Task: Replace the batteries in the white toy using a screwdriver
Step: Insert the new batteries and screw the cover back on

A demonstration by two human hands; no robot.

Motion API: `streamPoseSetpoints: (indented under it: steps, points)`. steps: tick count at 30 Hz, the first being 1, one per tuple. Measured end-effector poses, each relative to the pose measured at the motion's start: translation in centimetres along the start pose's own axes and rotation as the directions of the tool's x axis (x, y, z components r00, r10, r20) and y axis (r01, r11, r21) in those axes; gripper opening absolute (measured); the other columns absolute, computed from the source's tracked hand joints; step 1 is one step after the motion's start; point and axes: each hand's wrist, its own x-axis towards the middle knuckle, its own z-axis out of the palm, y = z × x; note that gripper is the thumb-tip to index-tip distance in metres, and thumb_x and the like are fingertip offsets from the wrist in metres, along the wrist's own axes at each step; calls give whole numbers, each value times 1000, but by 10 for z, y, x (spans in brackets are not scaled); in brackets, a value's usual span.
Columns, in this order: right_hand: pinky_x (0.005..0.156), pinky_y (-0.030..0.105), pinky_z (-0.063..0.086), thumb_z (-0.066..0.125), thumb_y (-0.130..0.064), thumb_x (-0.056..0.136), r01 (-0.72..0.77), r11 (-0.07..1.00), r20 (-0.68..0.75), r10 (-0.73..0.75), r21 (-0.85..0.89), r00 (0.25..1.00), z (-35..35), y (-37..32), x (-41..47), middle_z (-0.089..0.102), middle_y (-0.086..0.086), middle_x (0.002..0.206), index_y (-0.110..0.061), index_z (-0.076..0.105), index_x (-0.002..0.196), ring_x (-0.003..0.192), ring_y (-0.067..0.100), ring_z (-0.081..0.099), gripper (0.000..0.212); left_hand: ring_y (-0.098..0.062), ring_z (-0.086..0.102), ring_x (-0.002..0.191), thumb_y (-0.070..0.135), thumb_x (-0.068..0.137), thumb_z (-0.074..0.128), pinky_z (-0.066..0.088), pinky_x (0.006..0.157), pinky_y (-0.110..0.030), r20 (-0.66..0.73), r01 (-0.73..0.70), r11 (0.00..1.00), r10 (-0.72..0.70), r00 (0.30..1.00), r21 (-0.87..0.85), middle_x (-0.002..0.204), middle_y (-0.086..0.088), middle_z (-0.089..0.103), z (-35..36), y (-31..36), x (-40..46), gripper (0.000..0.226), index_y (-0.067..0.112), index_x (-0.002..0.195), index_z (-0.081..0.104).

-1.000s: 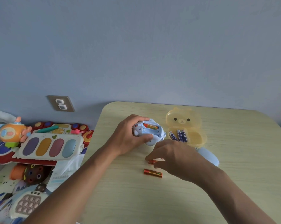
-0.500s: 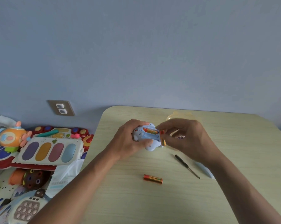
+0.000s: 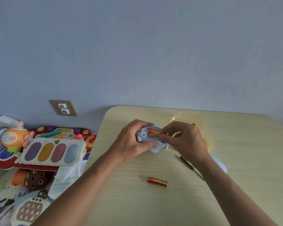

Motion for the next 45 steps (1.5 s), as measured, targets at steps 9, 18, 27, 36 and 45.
streamPoseSetpoints:
  steps: [9, 18, 27, 36, 45]
  points:
    - [59, 11, 36, 88, -15, 69, 257, 903, 51, -256, -345, 965, 8, 2, 7, 68, -9, 68, -15, 79, 78, 64, 8, 52, 12, -5, 66, 109, 31, 78, 87, 53, 85, -15, 0, -27, 999, 27, 1000, 21, 120, 8, 65, 0, -2, 1, 57, 21, 130, 65]
    - [50, 42, 53, 86, -10, 70, 358, 815, 164, -319, -456, 934, 15, -4, 14, 65, 3, 63, -12, 77, 69, 66, 21, 57, 9, -10, 66, 112, 42, 74, 83, 59, 89, -30, -4, -40, 999, 40, 999, 25, 121, 8, 66, 1, -2, 0, 58, 26, 128, 66]
    - [46, 37, 50, 86, -14, 72, 375, 802, 155, -344, -464, 926, 16, -3, 11, 65, 2, 62, -13, 78, 70, 63, 19, 57, 8, -8, 66, 110, 29, 78, 88, 58, 87, -24, 3, -22, 1000, 22, 1000, 16, 120, 9, 65, 0, -3, 1, 55, 25, 128, 66]
    - [65, 18, 47, 80, -17, 81, 223, 940, 79, -209, -259, 975, -1, 5, 0, 68, -14, 81, -23, 80, 98, 72, 1, 58, 18, -5, 66, 108, 35, 77, 86, 55, 84, -17, 7, -8, 1000, 8, 1000, 25, 119, 10, 64, 0, -1, 0, 58, 25, 130, 65]
    - [66, 13, 48, 80, -43, 77, 268, 942, 508, -133, -202, 851, -14, -23, -47, 67, -16, 87, -32, 75, 104, 81, 8, 62, 29, -4, 67, 109, 55, 66, 78, 59, 89, -32, -13, 35, 998, -34, 999, 61, 120, 16, 65, 2, 1, 0, 62, 39, 124, 65]
